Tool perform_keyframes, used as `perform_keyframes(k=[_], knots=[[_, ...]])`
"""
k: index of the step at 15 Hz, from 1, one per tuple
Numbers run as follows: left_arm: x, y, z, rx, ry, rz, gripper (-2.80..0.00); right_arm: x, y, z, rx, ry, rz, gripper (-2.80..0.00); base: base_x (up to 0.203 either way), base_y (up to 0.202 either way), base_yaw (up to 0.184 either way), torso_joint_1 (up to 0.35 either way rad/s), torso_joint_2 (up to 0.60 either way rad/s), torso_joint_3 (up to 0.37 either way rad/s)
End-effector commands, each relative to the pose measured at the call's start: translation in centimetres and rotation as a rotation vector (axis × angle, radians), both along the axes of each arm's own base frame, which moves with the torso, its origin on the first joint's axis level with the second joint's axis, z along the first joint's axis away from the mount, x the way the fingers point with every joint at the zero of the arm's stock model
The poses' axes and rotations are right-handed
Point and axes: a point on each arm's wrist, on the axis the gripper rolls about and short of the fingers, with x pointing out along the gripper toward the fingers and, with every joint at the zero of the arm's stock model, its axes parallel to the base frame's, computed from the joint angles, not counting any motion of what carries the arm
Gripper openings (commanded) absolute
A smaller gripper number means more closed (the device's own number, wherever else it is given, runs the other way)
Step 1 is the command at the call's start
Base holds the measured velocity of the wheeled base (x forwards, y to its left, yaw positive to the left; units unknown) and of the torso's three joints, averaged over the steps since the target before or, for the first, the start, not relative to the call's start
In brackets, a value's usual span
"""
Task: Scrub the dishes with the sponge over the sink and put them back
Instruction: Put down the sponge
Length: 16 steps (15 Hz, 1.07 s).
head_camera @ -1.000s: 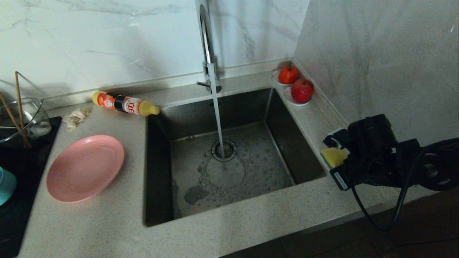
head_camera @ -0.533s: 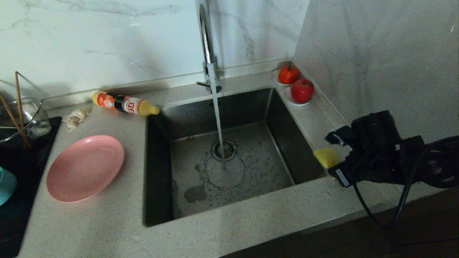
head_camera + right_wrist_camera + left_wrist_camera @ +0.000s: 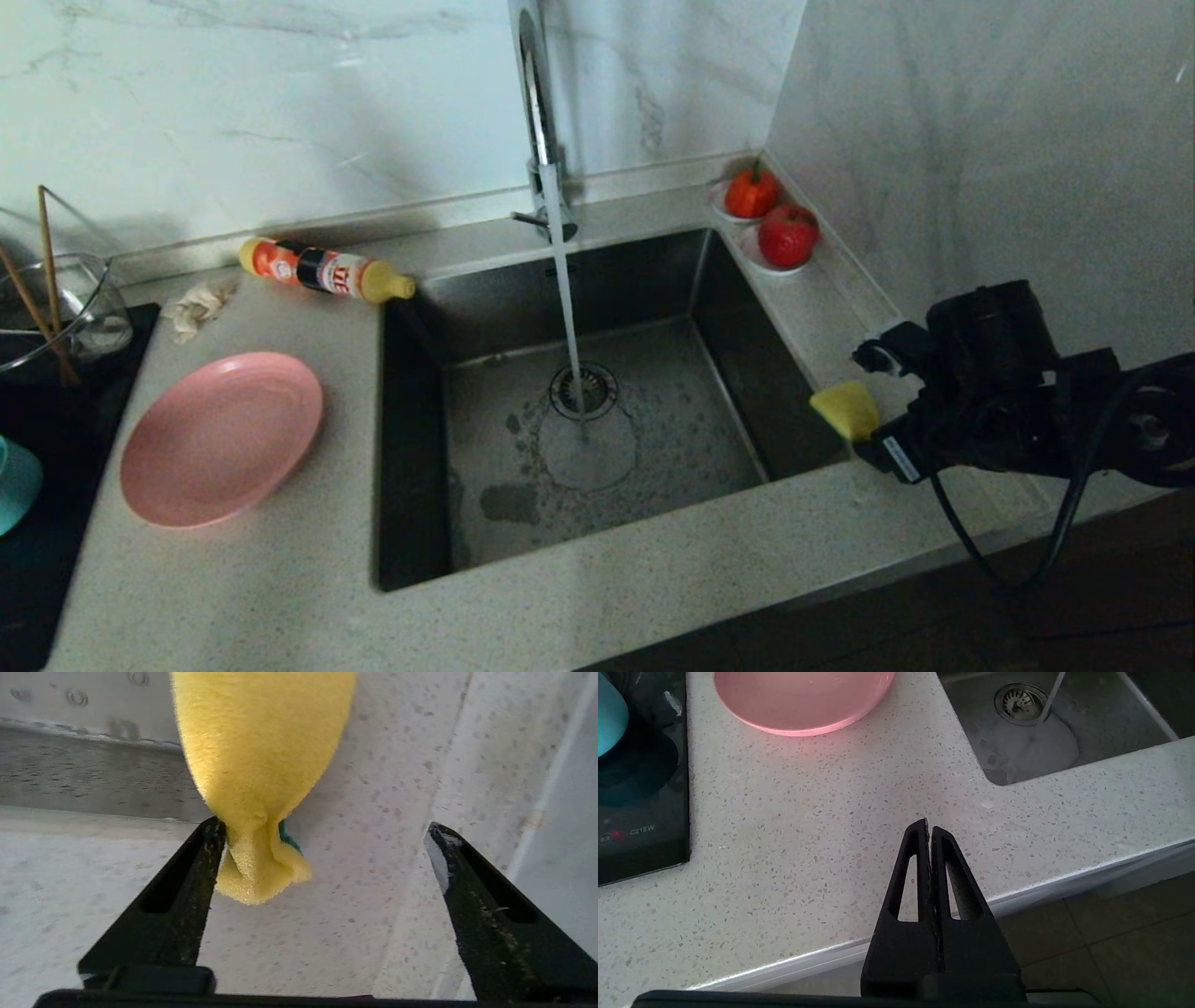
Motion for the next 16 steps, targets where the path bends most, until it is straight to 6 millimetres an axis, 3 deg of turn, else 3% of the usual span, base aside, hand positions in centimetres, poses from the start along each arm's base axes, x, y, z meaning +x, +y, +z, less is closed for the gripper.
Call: perform_keyframes(k=[1,5,16], knots=[[0.0,0.0,0.0,0.0,-0.001,-0.001,-2.8,0.5,-0.7,-0.2,-0.005,0.004,-0.026,0.0,0.0,0.0,0.0,0.0,0.0,0.0],[0.0,0.0,0.0,0.0,-0.003,0.0,-2.8,1.0,-2.0,-0.1,-0.004,0.0,-0.071,0.0,0.0,0.0,0.0,0.0,0.0,0.0],[0.0,0.0,0.0,0.0,-0.001,0.001,-2.8,-0.5,-1.3,2.8,0.041,-0.082,-0.031,0.0,0.0,0.0,0.0,0.0,0.0,0.0]])
